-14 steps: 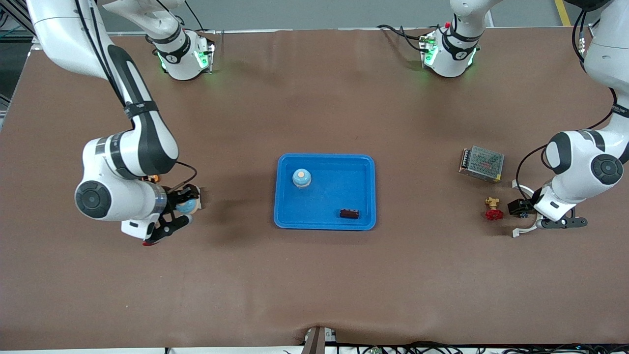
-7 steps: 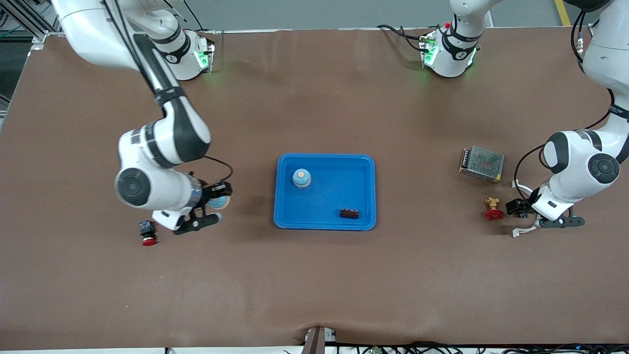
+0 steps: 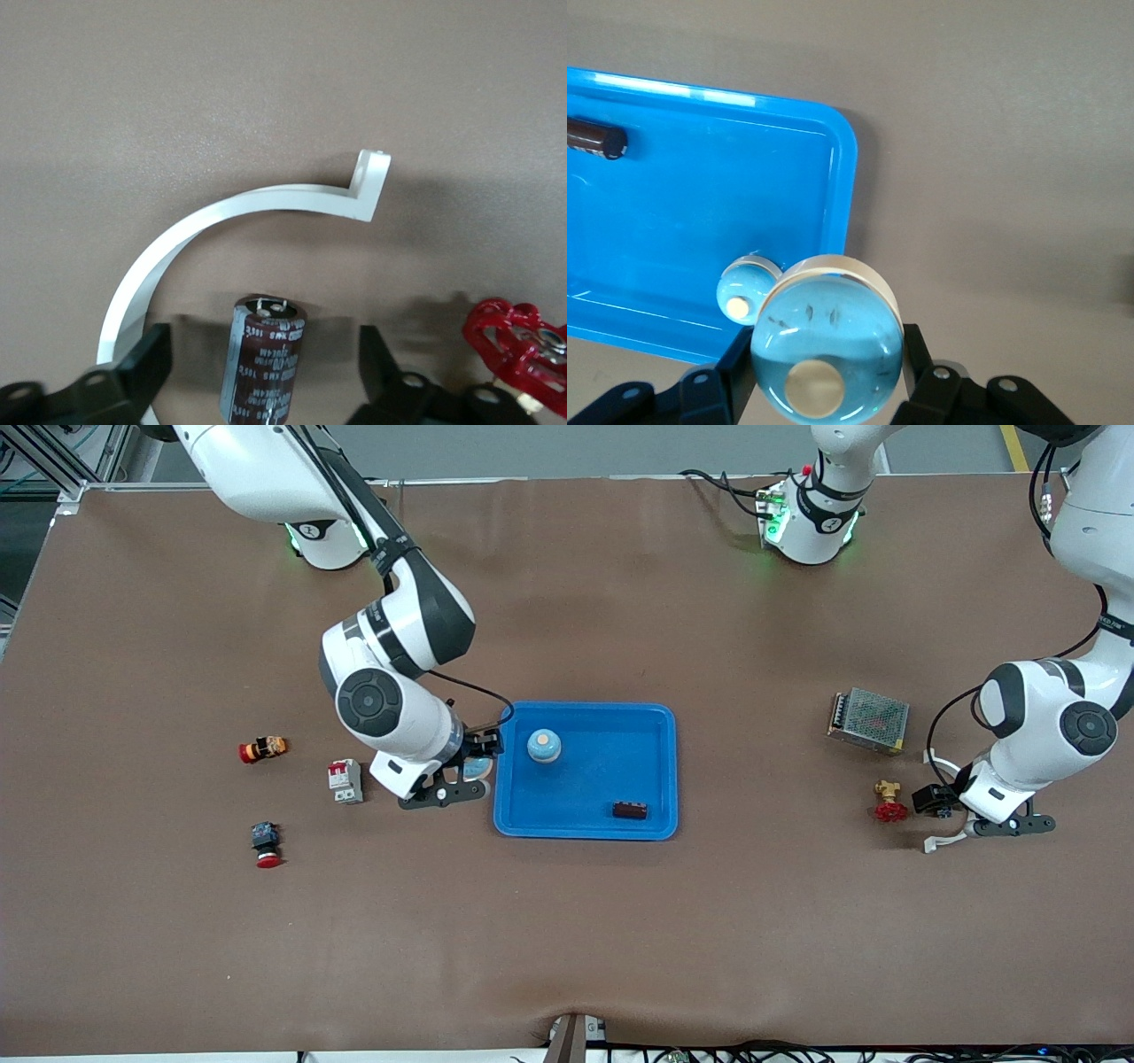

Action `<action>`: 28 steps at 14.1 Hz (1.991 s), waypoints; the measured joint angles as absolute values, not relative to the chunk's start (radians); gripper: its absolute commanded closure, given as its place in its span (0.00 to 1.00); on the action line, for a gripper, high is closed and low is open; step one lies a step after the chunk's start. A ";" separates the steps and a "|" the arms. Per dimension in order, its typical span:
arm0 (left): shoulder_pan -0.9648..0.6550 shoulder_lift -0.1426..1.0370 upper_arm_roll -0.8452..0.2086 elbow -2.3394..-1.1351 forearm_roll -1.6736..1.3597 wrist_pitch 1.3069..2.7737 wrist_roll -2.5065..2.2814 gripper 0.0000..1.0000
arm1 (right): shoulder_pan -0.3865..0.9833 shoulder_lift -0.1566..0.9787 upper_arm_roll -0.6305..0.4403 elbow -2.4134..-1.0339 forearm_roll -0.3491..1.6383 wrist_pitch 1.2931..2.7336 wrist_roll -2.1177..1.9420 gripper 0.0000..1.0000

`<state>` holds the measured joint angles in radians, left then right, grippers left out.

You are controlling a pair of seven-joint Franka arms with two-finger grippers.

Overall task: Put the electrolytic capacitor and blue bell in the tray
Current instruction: 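Carry the bell to the tray while the left gripper grasps the capacitor, then lower the bell into the tray while the left gripper lifts the capacitor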

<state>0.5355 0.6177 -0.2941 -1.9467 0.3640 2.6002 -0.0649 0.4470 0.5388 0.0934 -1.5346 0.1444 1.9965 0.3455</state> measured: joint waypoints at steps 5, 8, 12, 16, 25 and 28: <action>0.535 0.614 -0.301 -1.950 0.364 2.599 -0.068 1.00 | 0.479 0.546 0.093 -1.530 0.144 2.015 0.440 0.49; 0.535 0.614 -0.300 -1.950 0.364 2.599 -0.069 1.00 | 0.507 0.559 0.093 -1.515 0.144 2.034 0.504 0.49; 0.535 0.614 -0.300 -1.950 0.364 2.599 -0.071 1.00 | 0.530 0.580 0.093 -1.509 0.144 2.077 0.563 0.49; 0.535 0.613 -0.298 -1.944 0.364 2.601 -0.086 1.00 | 0.562 0.608 0.092 -1.508 0.129 2.142 0.634 0.49; 0.535 0.579 -0.350 -1.864 0.364 2.445 -0.384 1.00 | 0.608 0.682 0.082 -1.507 0.077 2.256 0.716 0.49; 0.534 0.576 -0.395 -1.829 0.363 2.366 -0.508 1.00 | 0.608 0.695 0.066 -1.506 0.048 2.269 0.717 0.49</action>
<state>0.5344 0.5760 -0.3949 -1.8291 0.3635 2.3656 -0.5077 0.6082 0.6947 0.0661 -1.5060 0.0480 2.2694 0.7175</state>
